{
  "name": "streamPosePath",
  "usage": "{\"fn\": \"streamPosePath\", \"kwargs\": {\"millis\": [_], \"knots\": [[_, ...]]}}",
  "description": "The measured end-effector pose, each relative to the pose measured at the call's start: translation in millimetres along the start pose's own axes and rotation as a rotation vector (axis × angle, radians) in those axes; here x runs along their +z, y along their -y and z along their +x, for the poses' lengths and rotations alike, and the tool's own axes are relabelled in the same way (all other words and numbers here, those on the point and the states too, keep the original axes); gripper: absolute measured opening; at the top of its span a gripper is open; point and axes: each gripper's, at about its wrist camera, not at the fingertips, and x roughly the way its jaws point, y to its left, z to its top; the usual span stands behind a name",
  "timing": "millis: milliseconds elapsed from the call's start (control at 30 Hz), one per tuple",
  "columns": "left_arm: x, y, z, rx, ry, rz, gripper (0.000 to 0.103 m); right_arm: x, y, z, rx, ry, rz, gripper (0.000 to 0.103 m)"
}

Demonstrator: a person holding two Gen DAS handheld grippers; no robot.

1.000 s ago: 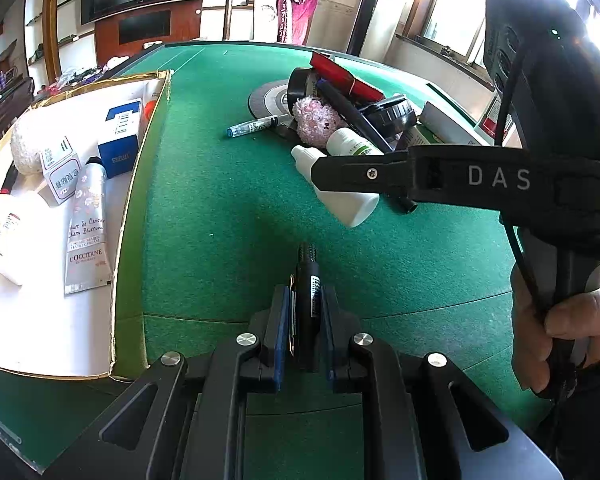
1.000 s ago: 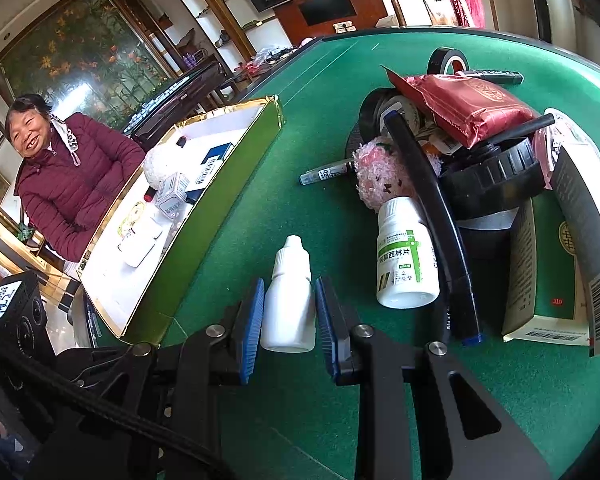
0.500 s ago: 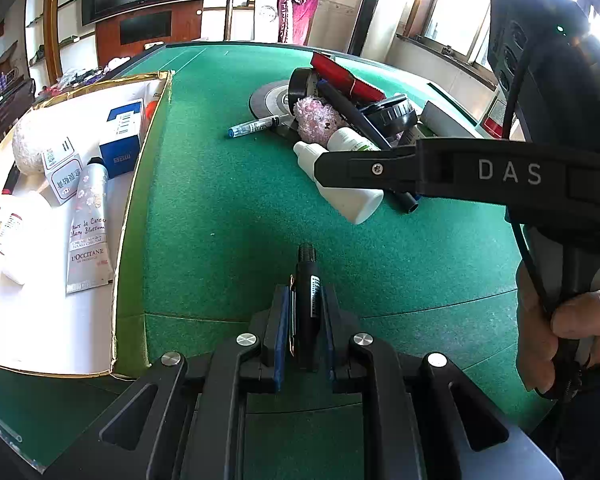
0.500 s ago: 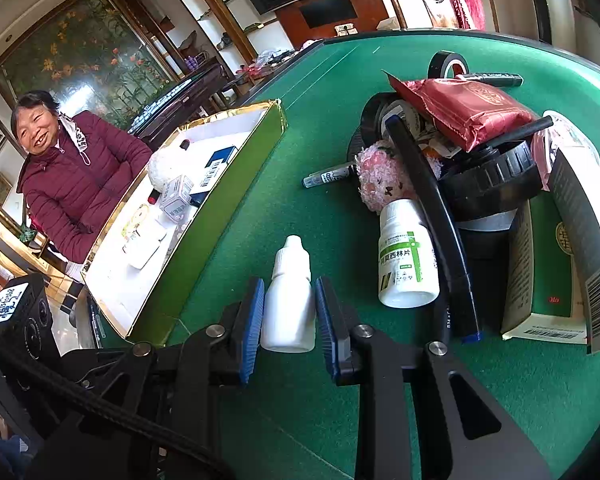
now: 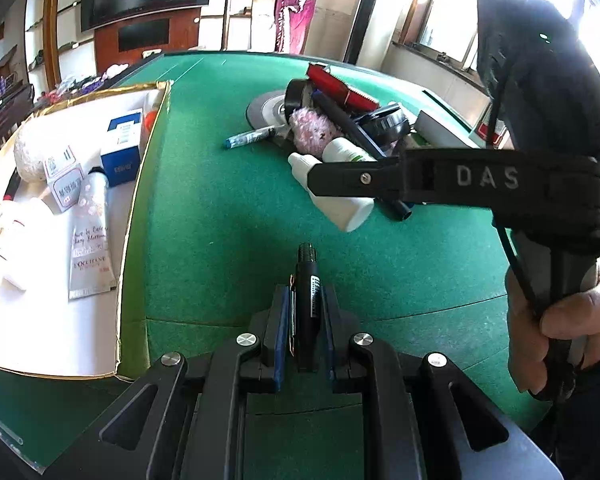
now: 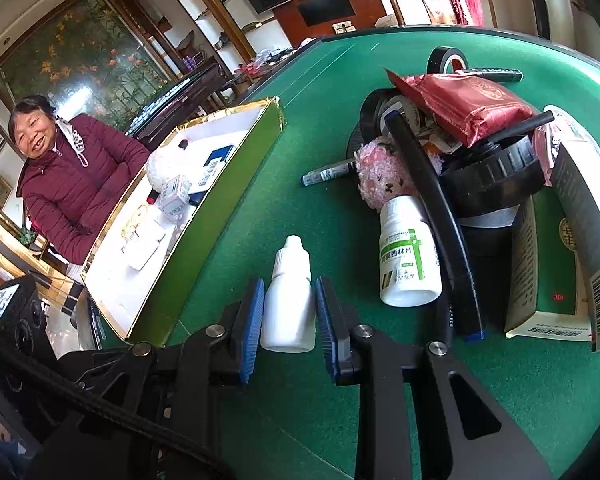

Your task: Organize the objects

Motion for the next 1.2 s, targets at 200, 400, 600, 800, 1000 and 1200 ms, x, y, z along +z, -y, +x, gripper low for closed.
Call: {"fn": "streamPosePath", "kwargs": {"millis": [200,400,600,800,1000,1200], "knots": [[4.7,3.1,-6.9,-0.032,0.003,0.009,0.012,-0.6,4.4,-11.1,0.025,0.046,0.069,0.024],[17.8,-13.5,-41.3,-0.082,0.067,-0.015,0.012,3.4,-2.6,-14.3,0.043,0.070,0.095,0.024],[31.3,-63.0,-79.7,-0.091,0.145,-0.095,0.012,30.1,-43.5,-2.2,0.040,0.065,0.018,0.024],[51.3,-132.0,-96.0,-0.010,0.168,-0.174,0.012,78.7,-88.0,27.8,0.027,0.043,-0.066,0.024],[77.3,-179.8,-74.2,0.053,0.101,-0.194,0.013,122.1,-118.5,78.6,0.029,-0.019,-0.077,0.024],[106.3,-208.2,-37.4,0.053,0.002,-0.243,0.012,149.2,-125.5,139.0,-0.042,-0.080,-0.071,0.024]]}}
